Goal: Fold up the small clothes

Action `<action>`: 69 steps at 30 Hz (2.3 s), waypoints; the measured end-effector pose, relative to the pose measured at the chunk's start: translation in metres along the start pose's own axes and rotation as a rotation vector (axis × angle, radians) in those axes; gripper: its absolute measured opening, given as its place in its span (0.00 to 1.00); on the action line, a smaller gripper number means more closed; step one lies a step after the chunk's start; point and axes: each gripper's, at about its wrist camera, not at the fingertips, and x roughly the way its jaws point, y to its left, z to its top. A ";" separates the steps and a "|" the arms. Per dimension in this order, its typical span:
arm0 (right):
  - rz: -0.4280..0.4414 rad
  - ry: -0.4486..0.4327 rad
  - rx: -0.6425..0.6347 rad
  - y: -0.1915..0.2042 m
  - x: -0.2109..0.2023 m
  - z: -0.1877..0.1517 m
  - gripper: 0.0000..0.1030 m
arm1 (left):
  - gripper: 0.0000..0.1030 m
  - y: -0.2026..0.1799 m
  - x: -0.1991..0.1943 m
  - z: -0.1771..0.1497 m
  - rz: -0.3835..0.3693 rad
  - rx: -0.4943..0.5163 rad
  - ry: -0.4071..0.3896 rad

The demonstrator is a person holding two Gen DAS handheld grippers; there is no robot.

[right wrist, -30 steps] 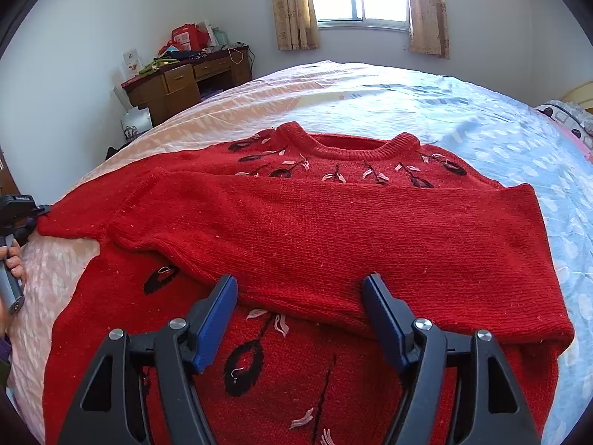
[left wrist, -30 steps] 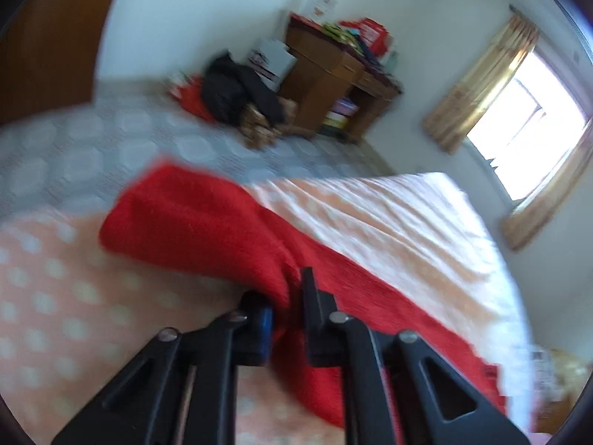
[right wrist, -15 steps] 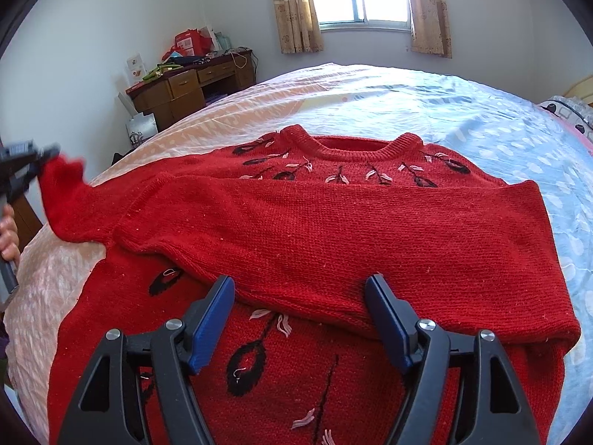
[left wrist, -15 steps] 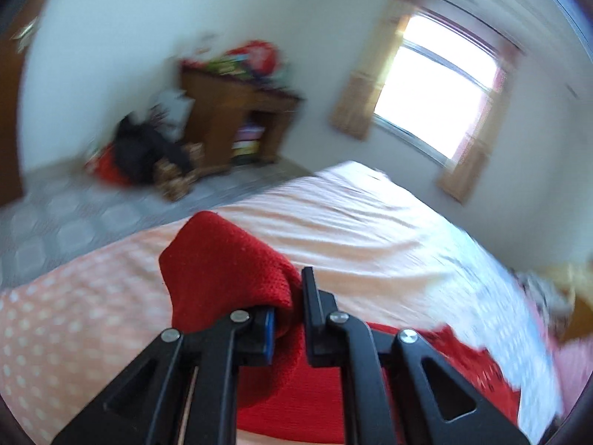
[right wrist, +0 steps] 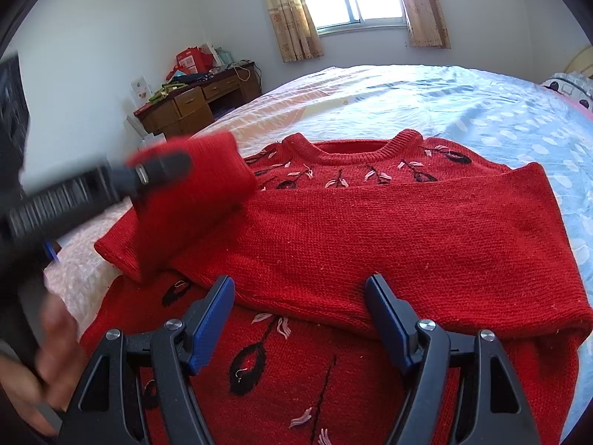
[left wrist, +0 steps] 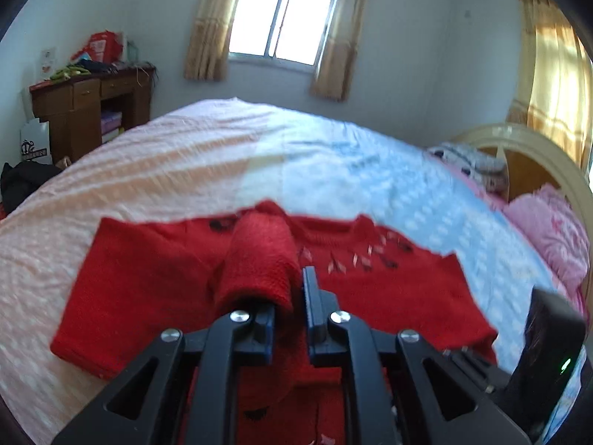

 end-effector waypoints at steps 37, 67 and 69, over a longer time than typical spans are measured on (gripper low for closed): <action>-0.199 0.082 0.273 -0.164 -0.047 0.026 0.12 | 1.00 0.014 0.012 -0.047 0.092 0.003 0.087; 0.195 0.088 -0.062 0.060 -0.023 0.044 0.73 | 1.00 0.098 -0.068 -0.076 0.272 -0.315 -0.009; 0.169 0.092 -0.168 0.085 -0.016 0.037 0.73 | 1.00 0.113 -0.067 -0.082 0.253 -0.376 -0.002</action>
